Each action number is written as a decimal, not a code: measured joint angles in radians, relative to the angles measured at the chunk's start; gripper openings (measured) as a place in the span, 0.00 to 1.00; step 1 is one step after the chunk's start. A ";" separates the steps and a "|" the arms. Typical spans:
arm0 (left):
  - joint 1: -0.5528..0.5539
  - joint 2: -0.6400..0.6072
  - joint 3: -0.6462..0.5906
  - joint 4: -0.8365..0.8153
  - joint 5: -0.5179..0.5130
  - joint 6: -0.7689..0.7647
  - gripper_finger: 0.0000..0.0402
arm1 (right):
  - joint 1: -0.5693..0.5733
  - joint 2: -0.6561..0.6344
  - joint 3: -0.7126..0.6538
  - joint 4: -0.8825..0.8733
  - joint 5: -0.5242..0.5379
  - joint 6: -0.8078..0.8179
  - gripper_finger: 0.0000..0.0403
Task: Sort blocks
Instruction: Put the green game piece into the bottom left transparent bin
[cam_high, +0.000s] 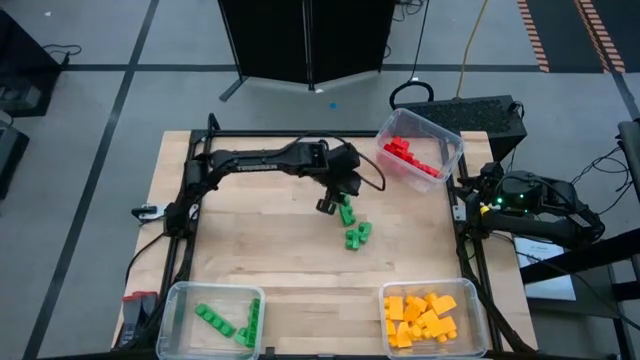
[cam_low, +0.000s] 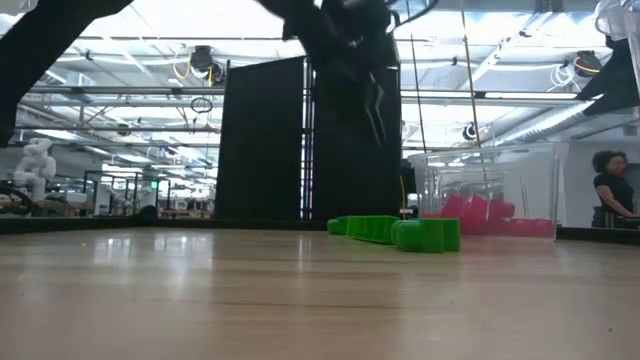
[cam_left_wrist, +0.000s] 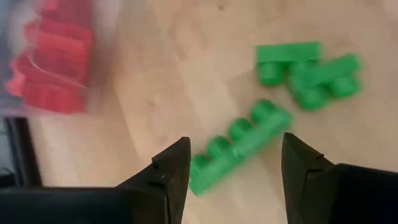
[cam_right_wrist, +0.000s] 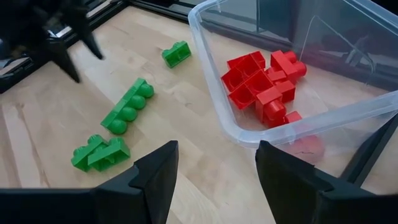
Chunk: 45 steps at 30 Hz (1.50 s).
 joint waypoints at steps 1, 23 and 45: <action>0.003 0.000 -0.030 0.053 -0.001 0.011 0.38 | 0.000 0.000 0.000 0.002 0.000 0.000 0.52; 0.017 0.204 -0.116 0.224 -0.027 0.322 0.38 | 0.000 0.000 0.000 0.018 0.005 0.083 0.52; -0.002 0.241 -0.109 0.276 -0.150 -0.002 0.01 | 0.000 0.000 0.000 0.024 0.004 0.132 0.52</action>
